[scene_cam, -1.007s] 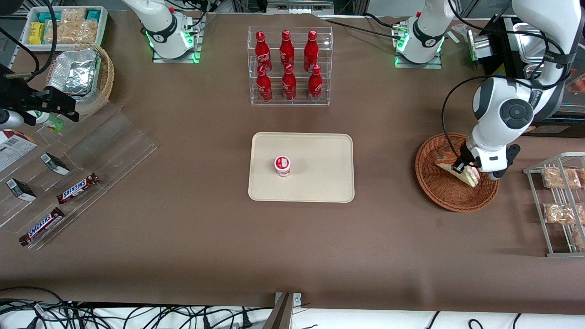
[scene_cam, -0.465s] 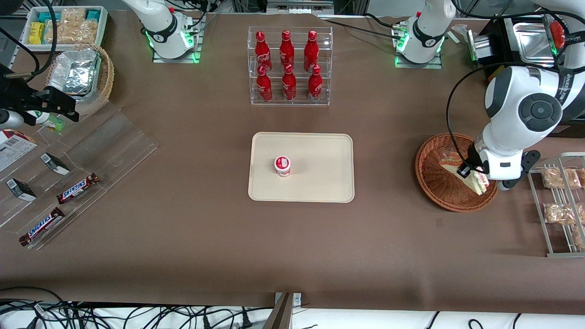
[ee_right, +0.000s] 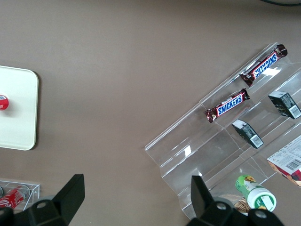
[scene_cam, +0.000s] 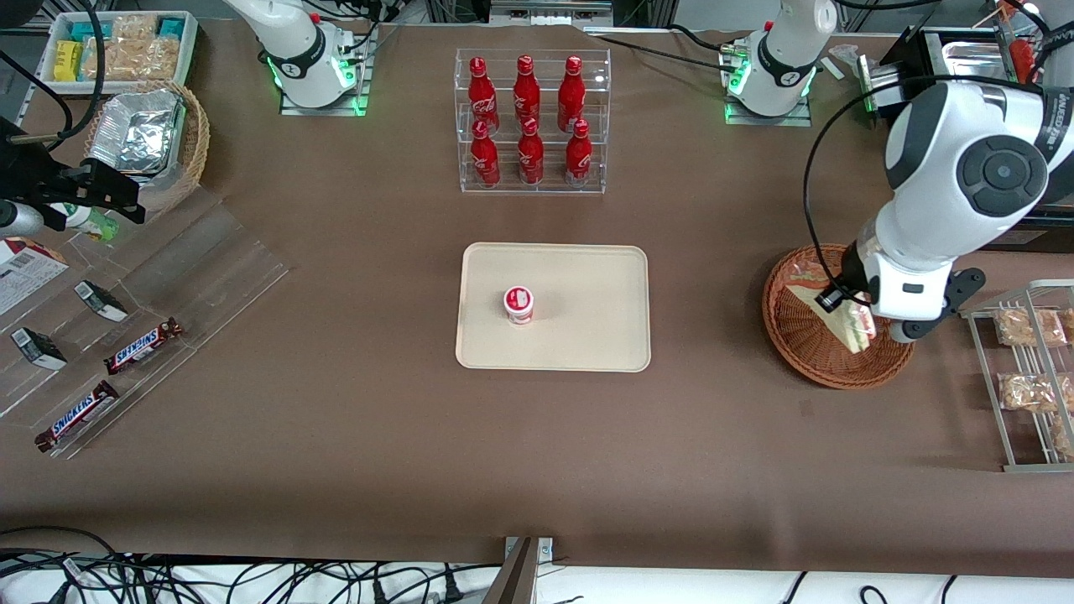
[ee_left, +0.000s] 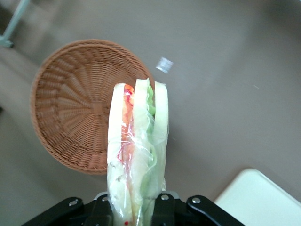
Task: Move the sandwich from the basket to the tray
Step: 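Lift the sandwich up out of the basket with the left gripper, then carry the sandwich over to the white tray beside the yogurt cup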
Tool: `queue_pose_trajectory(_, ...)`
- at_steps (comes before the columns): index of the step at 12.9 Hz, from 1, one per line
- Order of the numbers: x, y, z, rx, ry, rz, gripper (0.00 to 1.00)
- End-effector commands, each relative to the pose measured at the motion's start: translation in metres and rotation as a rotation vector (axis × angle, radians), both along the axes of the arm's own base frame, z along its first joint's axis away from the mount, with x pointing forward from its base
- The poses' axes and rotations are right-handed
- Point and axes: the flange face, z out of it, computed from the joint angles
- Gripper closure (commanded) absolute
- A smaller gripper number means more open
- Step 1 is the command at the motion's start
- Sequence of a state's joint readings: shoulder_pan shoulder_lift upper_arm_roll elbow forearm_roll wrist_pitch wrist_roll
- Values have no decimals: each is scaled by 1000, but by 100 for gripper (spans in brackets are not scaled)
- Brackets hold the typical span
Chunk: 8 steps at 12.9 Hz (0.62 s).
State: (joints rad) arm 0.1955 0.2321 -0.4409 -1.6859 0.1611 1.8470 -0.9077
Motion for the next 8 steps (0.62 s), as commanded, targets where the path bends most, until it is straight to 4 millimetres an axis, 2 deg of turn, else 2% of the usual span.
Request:
queue_pose_trajectory(1,2,-50,7,-68,22,-147,100)
queue_pose_trajectory(5,-8,-120,-6,-116,28,-463,100)
queue_pose_trajectory(8,-17,-163,-21,-135,17,-559,100)
